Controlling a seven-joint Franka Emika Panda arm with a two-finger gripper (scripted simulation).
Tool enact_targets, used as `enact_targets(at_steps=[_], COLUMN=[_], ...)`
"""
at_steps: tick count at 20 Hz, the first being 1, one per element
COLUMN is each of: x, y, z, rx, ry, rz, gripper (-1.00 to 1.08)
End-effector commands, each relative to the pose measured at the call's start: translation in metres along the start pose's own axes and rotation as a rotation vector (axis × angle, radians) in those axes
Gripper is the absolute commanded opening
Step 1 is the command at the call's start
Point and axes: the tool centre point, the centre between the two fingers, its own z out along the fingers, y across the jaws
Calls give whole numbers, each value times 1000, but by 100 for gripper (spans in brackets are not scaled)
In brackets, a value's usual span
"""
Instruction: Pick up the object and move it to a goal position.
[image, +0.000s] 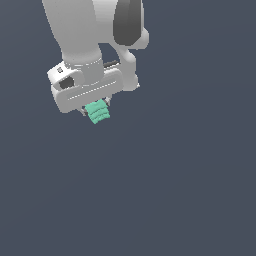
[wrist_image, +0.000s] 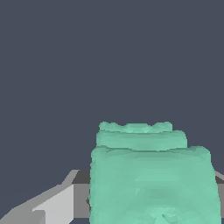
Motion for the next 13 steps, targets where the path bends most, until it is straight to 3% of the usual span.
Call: enact_targets(at_steps=[1,13], x=[2,8], y=[4,13], z=[-15,-44], rx=[1,1], ry=[-1,-1], rz=[0,0], gripper=[-100,-100])
